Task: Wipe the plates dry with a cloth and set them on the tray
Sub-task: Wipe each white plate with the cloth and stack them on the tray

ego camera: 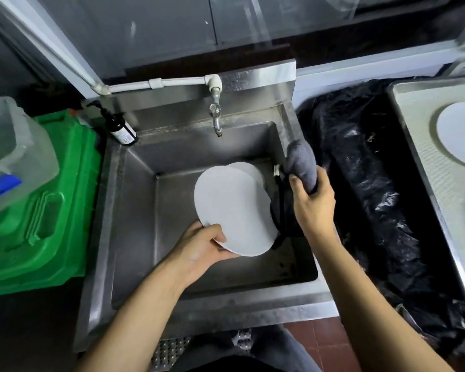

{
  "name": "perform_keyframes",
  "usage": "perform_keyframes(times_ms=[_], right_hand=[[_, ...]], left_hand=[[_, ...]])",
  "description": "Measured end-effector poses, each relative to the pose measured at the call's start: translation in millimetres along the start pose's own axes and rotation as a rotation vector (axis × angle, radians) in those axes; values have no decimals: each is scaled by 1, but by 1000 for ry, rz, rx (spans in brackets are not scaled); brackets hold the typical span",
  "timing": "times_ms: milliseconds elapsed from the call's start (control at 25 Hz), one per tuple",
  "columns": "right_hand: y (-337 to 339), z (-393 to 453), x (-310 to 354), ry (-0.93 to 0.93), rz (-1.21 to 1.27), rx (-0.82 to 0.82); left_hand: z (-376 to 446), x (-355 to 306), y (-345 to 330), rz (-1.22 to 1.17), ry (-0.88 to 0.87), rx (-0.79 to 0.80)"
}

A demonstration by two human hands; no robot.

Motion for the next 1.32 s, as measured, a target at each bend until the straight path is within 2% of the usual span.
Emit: perform_keyframes(times_ms=[40,120,200,280,320,440,480,720,800,1000,1080,1200,1240,1320], right_hand=[[-19,-11,7,-31,-13,97],[-50,-31,8,-23,-259,312],[-60,-46,4,143,-475,508],[-57,-50,0,297,-408,644],[-53,-49,-4,320,-382,640],[-56,-48,-3,230,-323,466],[-63,-49,4,227,-292,460],[-119,-89,69,468,91,722],[-120,-86,67,473,80,749],[-94,-55,35,195,-65,459],[-100,-67,40,218,-32,515],[-110,-91,55,392,63,708],[-108,-90,55,408,61,729],[-99,-75,49,294,7,619]], left_hand=[[-3,-3,-2,33,2,-2],[-7,-9,-4,67,4,-8],[-12,-12,2,51,5,1],[-17,-14,10,45,9,5],[-19,-14,13,53,15,11],[-21,-14,18,108,15,63],[-21,-16,17,136,14,84],[-21,-17,16,170,-23,95],[-23,-17,21,158,-43,98],[-33,-25,25,185,-45,107],[-33,-30,25,205,-75,128],[-30,-37,32,207,-120,124],[-31,-38,34,195,-126,119],[-35,-39,37,180,-128,119]])
Point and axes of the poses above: each hand's wrist, its own z-axis towards the middle knuckle, its own y-axis out of the back of the hand, x = y × z, the point moved 4 cm from there along z, towards the middle knuckle, and after that the axes turned 10 degrees about z, right-handed, at the moved point
